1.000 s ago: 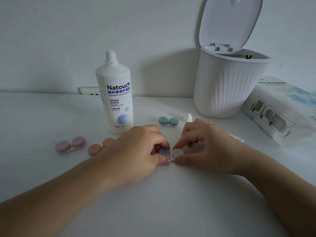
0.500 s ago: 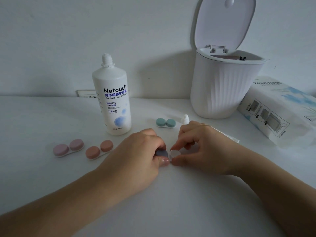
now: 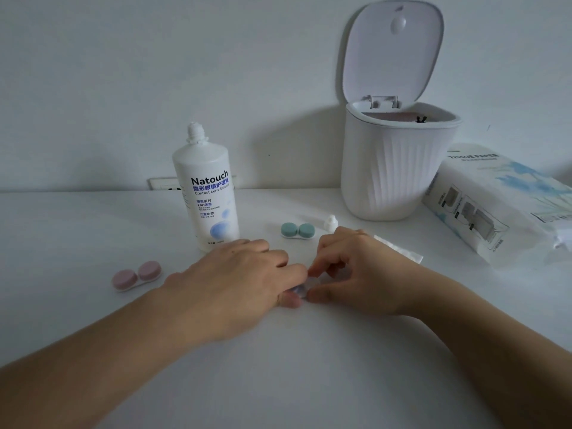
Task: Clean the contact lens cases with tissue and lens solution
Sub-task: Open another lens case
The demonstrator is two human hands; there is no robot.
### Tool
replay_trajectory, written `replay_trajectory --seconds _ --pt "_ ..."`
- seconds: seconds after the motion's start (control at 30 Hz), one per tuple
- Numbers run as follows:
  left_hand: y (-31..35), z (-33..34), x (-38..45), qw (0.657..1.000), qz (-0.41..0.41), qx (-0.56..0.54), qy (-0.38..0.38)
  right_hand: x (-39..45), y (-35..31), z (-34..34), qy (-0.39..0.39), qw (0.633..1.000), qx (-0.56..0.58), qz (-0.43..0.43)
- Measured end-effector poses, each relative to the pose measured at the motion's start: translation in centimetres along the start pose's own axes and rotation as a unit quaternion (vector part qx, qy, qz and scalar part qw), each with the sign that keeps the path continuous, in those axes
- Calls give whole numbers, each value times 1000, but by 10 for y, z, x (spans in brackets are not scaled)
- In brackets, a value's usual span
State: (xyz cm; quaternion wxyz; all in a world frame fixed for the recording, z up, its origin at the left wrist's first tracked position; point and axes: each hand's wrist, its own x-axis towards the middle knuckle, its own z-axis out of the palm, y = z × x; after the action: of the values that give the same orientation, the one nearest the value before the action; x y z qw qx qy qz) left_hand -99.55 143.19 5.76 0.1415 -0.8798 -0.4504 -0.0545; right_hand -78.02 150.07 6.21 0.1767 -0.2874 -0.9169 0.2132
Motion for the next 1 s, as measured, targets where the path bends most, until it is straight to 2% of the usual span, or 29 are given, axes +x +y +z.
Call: replay_trajectory --seconds 0.1,0.23,0.4,0.57,0.7,0.83,1.0 --pt "0 2 2 999 2 -15 -30 1 0 1 2 1000 -7 4" --pt "0 8 1 989 -70 -76 -109 0 0 1 2 1000 -12 10" --pt "5 10 -1 975 -117 -105 -156 1 -1 1 3 1000 -13 13" --pt "12 4 4 982 -127 -82 -117 1 -1 3 8 1000 -13 14" --pt "13 -4 7 976 -150 -49 -150 2 1 3 4 1000 -18 24" --pt "13 -14 11 982 -140 -13 -123 2 1 3 6 999 -26 21" --pt "7 -19 -3 958 -181 -212 -71 2 0 2 3 999 -28 19"
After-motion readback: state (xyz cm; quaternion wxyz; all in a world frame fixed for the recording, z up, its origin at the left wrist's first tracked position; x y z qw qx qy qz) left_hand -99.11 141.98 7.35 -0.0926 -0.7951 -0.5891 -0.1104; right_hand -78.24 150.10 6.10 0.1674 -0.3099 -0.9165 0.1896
